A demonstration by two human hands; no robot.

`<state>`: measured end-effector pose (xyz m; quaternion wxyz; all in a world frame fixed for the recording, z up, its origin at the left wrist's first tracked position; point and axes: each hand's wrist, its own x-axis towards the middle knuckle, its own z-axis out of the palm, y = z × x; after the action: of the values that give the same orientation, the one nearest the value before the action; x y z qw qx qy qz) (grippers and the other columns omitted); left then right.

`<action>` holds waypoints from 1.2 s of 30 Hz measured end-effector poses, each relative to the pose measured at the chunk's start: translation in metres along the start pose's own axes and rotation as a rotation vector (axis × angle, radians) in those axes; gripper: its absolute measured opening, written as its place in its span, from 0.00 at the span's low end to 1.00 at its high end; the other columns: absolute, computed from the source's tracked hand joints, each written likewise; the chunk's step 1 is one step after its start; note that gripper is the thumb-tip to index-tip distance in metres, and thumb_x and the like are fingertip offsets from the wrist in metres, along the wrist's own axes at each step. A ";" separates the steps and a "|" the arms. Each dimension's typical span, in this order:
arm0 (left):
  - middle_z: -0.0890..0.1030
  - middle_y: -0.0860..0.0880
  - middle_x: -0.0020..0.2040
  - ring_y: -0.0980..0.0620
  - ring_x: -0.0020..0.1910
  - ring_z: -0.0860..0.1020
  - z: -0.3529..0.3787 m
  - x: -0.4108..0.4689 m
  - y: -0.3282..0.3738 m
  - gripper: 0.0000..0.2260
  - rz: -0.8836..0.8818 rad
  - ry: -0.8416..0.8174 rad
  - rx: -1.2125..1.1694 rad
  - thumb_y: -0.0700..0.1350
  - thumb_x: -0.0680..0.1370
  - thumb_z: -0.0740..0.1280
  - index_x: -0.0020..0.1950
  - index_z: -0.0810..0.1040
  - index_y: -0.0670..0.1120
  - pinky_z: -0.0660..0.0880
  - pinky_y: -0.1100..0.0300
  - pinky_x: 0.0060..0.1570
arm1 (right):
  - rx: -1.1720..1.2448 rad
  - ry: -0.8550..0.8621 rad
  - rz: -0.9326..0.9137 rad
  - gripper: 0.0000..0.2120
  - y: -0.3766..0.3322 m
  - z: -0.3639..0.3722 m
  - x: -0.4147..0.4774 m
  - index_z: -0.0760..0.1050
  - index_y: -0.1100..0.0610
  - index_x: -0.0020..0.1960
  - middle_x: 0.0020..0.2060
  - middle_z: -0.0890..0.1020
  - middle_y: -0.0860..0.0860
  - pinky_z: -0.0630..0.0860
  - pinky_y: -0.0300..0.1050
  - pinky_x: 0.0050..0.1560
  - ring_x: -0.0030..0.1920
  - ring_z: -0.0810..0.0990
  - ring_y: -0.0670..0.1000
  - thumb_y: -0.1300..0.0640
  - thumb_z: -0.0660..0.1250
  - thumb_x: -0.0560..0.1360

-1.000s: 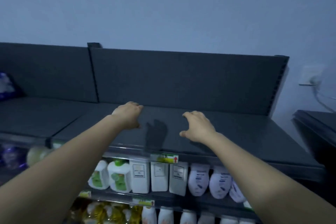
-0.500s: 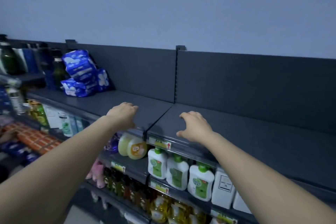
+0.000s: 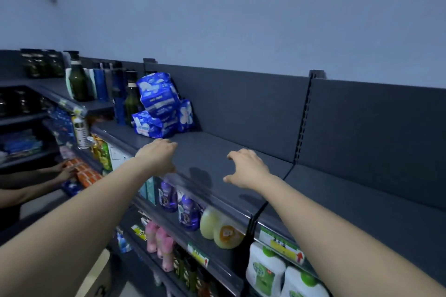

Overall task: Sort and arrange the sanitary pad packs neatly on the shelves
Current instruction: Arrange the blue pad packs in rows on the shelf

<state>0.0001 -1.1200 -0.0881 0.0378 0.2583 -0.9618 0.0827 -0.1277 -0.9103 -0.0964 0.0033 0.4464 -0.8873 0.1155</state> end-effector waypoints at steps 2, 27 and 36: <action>0.74 0.45 0.64 0.46 0.64 0.71 0.001 0.021 -0.018 0.28 -0.028 0.012 0.012 0.54 0.72 0.72 0.68 0.69 0.45 0.72 0.49 0.61 | 0.004 0.005 -0.038 0.32 -0.009 0.003 0.033 0.64 0.52 0.73 0.69 0.67 0.52 0.67 0.51 0.67 0.71 0.62 0.54 0.45 0.70 0.74; 0.63 0.43 0.74 0.42 0.70 0.66 0.009 0.243 -0.173 0.34 -0.217 0.212 -0.373 0.50 0.73 0.73 0.74 0.62 0.43 0.67 0.50 0.66 | 0.079 0.000 -0.010 0.30 -0.058 0.033 0.262 0.66 0.51 0.72 0.68 0.69 0.51 0.68 0.51 0.67 0.71 0.64 0.53 0.45 0.70 0.73; 0.81 0.48 0.41 0.49 0.42 0.77 0.009 0.287 -0.183 0.05 -0.177 0.671 -0.968 0.39 0.76 0.68 0.41 0.76 0.46 0.73 0.56 0.46 | 0.154 0.085 0.079 0.30 -0.062 0.033 0.299 0.66 0.51 0.72 0.68 0.70 0.51 0.66 0.48 0.66 0.70 0.65 0.53 0.45 0.69 0.74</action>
<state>-0.1557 -1.4184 -0.0384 0.4597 0.2507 -0.8004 -0.2918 -0.2553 -1.1893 -0.0838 0.0020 0.4045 -0.8919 0.2020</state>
